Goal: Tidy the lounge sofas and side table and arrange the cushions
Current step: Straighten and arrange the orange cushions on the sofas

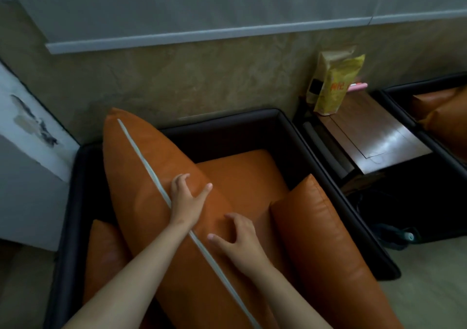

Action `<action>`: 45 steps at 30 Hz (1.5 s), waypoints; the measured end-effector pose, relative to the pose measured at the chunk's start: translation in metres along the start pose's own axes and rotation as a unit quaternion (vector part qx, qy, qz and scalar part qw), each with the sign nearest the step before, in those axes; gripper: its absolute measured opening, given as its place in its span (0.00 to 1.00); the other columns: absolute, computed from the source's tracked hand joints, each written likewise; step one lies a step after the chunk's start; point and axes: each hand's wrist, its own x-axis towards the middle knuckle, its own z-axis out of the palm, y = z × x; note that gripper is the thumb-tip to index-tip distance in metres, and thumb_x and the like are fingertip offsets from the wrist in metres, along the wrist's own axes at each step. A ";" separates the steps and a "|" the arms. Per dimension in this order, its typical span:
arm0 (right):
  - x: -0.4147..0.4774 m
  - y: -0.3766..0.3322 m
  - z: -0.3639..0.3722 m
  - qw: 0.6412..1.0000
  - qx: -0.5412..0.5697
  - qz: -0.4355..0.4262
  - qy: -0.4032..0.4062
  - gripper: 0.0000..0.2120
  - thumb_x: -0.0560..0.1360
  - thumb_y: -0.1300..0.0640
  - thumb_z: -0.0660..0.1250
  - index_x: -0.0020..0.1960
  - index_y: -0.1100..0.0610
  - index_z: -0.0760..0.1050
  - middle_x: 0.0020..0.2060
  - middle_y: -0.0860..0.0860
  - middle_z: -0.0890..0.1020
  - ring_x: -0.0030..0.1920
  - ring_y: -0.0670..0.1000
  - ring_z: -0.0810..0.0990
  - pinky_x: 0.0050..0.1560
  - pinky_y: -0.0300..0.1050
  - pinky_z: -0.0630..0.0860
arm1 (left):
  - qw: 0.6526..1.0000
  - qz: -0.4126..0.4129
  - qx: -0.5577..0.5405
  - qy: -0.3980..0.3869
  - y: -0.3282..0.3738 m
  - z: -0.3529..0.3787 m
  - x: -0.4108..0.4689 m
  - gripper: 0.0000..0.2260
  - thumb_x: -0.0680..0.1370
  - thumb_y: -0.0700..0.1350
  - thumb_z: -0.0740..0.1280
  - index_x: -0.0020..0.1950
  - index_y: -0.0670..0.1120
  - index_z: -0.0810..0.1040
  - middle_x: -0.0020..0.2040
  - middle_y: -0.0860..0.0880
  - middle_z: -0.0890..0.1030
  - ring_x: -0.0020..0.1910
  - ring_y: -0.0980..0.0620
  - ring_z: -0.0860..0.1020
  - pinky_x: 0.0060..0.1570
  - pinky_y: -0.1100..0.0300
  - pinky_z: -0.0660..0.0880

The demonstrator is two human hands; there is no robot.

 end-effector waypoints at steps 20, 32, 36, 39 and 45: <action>-0.032 -0.004 0.023 0.980 -0.200 0.004 -0.010 0.34 0.74 0.36 0.64 0.76 0.44 0.59 0.76 0.44 0.60 0.76 0.47 0.58 0.74 0.46 0.53 | 0.969 -0.203 0.096 0.097 -0.024 -0.028 -0.033 0.45 0.70 0.57 0.75 0.78 0.48 0.53 0.79 0.44 0.46 0.78 0.42 0.44 0.73 0.40 0.46; 0.008 0.031 -0.044 0.976 -0.189 0.028 0.108 0.20 0.80 0.52 0.60 0.71 0.50 0.67 0.70 0.49 0.72 0.71 0.52 0.66 0.69 0.46 0.61 | 0.963 -0.235 -0.122 -0.041 0.032 0.022 -0.010 0.40 0.74 0.59 0.70 0.78 0.52 0.51 0.76 0.45 0.62 0.73 0.43 0.64 0.71 0.46 0.63; 0.012 0.048 -0.055 0.985 -0.143 -0.035 0.094 0.26 0.74 0.57 0.68 0.71 0.53 0.69 0.70 0.51 0.72 0.72 0.54 0.67 0.70 0.48 0.62 | 0.936 -0.237 -0.205 -0.159 0.076 0.072 -0.009 0.29 0.79 0.55 0.63 0.77 0.52 0.56 0.74 0.49 0.64 0.71 0.48 0.66 0.66 0.45 0.68; 0.011 0.059 -0.054 0.986 -0.152 -0.044 0.051 0.29 0.74 0.52 0.68 0.74 0.51 0.65 0.74 0.48 0.65 0.76 0.50 0.59 0.73 0.46 0.54 | 0.968 -0.185 -0.104 -0.136 0.078 0.101 -0.013 0.26 0.79 0.55 0.63 0.74 0.47 0.63 0.73 0.48 0.68 0.71 0.47 0.66 0.70 0.50 0.63; 0.015 0.071 -0.054 0.980 -0.185 -0.064 0.040 0.34 0.73 0.46 0.69 0.76 0.49 0.61 0.77 0.46 0.58 0.78 0.46 0.51 0.74 0.43 0.42 | 0.987 -0.147 0.055 -0.038 0.035 0.077 -0.026 0.27 0.78 0.55 0.66 0.74 0.47 0.66 0.77 0.48 0.60 0.76 0.44 0.55 0.74 0.52 0.54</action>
